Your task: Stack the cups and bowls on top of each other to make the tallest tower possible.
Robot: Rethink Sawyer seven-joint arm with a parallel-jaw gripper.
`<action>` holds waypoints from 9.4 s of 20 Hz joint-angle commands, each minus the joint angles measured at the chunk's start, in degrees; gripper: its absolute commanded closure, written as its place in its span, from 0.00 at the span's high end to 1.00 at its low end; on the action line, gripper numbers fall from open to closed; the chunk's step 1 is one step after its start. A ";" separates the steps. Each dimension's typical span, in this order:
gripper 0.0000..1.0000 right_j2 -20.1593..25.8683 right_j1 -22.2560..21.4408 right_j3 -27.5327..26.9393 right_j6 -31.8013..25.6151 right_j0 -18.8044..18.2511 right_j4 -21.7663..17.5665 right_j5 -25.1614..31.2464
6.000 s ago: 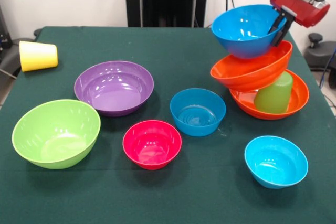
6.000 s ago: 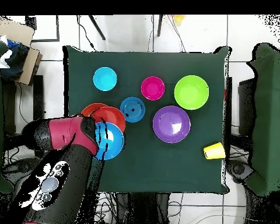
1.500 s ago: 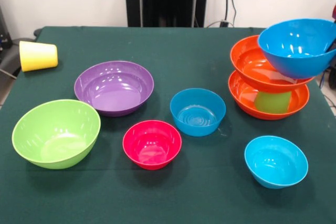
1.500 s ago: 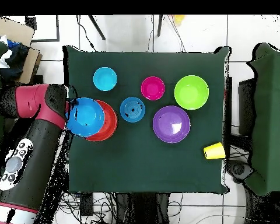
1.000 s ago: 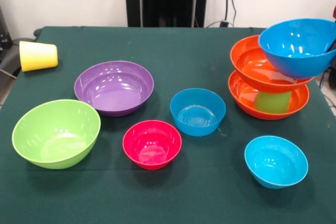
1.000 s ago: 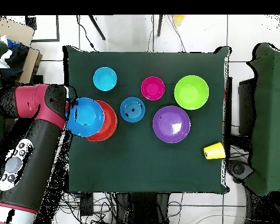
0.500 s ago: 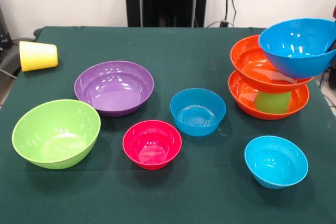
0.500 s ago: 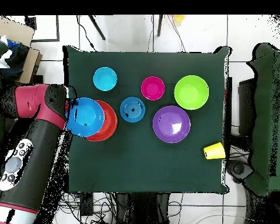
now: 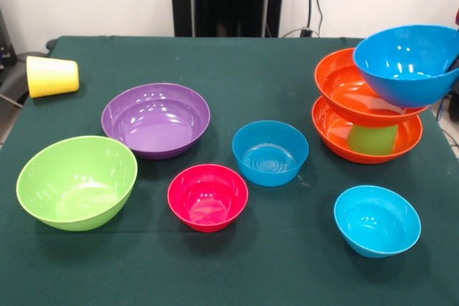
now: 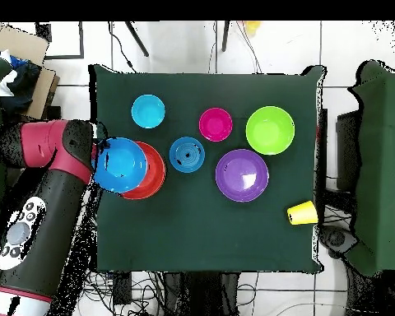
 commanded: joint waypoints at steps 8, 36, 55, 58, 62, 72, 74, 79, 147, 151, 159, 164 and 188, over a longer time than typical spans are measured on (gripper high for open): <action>0.00 6.04 -0.16 11.88 10.26 1.10 0.01 -13.68; 0.00 5.03 0.36 10.51 9.52 1.12 0.11 -11.90; 0.00 4.99 -0.17 12.32 5.96 0.20 -1.99 -13.70; 0.00 5.12 -0.37 12.63 5.48 0.08 -2.19 -13.89; 0.00 5.11 -0.35 12.49 5.26 -0.04 -2.26 -13.65; 0.00 5.10 -0.38 12.40 5.37 0.07 -2.19 -13.26; 0.00 5.04 -0.43 12.38 5.30 0.06 -2.25 -13.01; 0.00 4.93 -0.39 12.10 5.16 -0.04 -2.33 -12.60; 1.00 0.12 -11.88 15.63 2.04 2.76 -6.38 8.19; 1.00 -0.66 -14.06 16.16 0.13 2.53 -8.12 10.99; 1.00 0.71 -16.27 19.88 -1.90 1.32 -10.89 7.19; 1.00 1.95 -16.87 22.31 -2.03 0.81 -12.25 2.89; 1.00 7.32 -19.72 31.07 -8.10 -5.34 -19.94 -14.48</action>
